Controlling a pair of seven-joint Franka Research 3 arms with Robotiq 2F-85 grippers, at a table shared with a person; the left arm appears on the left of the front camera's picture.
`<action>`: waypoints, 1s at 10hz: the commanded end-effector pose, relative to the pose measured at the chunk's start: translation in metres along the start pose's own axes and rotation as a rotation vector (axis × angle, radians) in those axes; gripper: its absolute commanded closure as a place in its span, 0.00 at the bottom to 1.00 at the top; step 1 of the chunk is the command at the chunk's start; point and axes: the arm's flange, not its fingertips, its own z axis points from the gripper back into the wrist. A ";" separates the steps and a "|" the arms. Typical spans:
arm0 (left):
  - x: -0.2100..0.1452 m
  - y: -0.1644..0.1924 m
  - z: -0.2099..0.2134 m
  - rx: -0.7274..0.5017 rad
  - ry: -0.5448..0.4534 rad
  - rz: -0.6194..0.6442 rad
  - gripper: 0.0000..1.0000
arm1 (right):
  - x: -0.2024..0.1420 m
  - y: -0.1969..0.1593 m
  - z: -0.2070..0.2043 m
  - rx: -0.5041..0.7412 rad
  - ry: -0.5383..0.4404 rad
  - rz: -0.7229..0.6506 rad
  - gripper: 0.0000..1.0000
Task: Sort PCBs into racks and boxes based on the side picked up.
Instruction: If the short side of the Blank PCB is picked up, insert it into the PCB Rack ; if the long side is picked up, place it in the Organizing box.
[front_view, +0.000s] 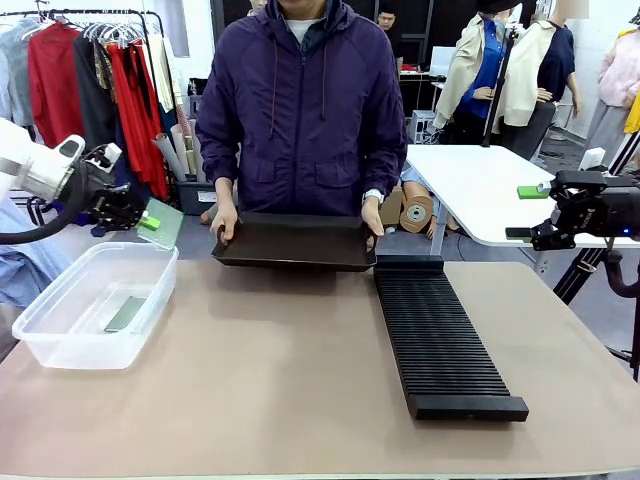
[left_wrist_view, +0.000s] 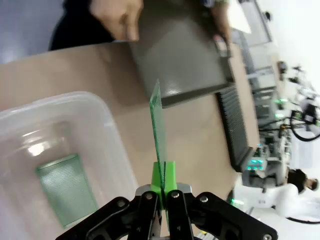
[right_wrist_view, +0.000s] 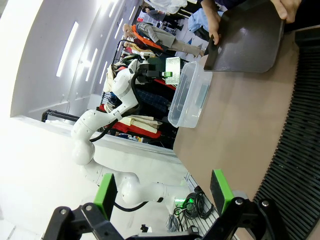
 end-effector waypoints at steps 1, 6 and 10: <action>-0.004 -0.005 0.009 0.138 0.023 0.080 1.00 | 0.000 0.002 0.000 0.001 -0.002 0.007 0.00; -0.018 -0.021 0.043 0.371 0.127 0.126 1.00 | 0.000 0.002 0.000 0.001 -0.002 0.007 0.00; -0.031 -0.025 0.042 0.480 0.211 0.057 1.00 | 0.000 0.002 0.000 0.001 -0.002 0.007 0.00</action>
